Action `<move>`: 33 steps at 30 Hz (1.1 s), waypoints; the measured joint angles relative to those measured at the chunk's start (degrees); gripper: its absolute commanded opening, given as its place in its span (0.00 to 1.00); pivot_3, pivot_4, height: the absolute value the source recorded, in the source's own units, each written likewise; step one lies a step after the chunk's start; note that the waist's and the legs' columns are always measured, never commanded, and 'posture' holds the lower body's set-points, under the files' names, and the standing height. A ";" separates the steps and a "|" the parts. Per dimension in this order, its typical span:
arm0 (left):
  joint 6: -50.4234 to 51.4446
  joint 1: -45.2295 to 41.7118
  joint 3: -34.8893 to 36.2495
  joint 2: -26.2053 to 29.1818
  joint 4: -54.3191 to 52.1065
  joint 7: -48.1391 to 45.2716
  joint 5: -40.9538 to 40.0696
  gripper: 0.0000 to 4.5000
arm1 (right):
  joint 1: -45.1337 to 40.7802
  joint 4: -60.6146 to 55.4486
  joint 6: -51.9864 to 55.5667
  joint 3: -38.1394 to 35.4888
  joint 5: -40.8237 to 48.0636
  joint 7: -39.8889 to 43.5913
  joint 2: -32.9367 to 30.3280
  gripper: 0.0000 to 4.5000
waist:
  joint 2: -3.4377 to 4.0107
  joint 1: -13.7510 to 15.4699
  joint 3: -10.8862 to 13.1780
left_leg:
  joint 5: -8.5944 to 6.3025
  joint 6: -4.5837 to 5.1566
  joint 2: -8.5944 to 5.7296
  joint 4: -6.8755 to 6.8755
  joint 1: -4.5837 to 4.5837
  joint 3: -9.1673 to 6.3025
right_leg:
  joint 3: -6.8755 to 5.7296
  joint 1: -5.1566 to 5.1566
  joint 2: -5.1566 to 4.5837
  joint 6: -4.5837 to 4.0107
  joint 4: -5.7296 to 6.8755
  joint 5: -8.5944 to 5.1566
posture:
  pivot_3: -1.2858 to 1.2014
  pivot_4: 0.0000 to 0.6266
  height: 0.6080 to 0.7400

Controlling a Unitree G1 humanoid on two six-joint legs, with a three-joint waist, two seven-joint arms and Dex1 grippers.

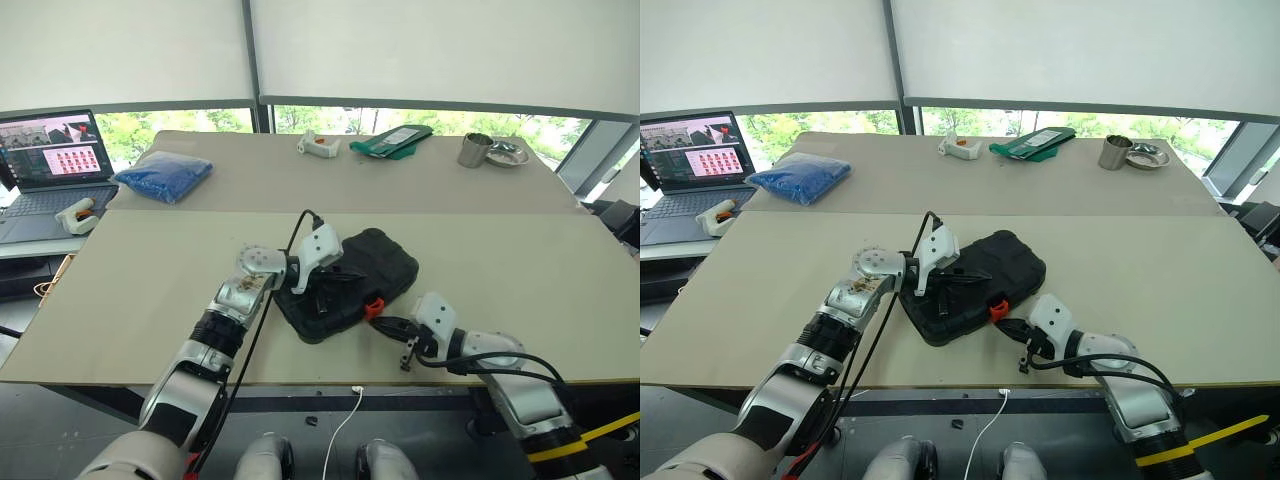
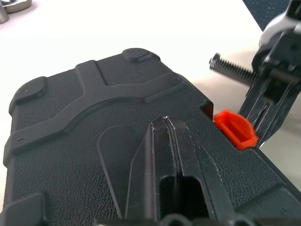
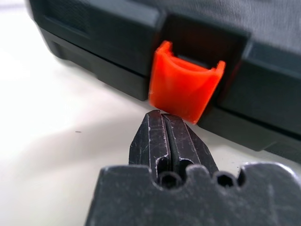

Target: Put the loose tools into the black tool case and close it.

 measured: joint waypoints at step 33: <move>0.64 0.52 0.01 0.78 1.65 0.25 0.54 0.00 | -7.09 3.92 7.20 1.25 -1.57 -0.82 4.37 0.01 | 0.17 -1.67 -0.62 | -0.04 -0.08 0.08 -0.23 0.29 -0.02 | -0.04 -0.03 -0.07 -0.03 -0.07 0.00 | 0.52 0.24 1.00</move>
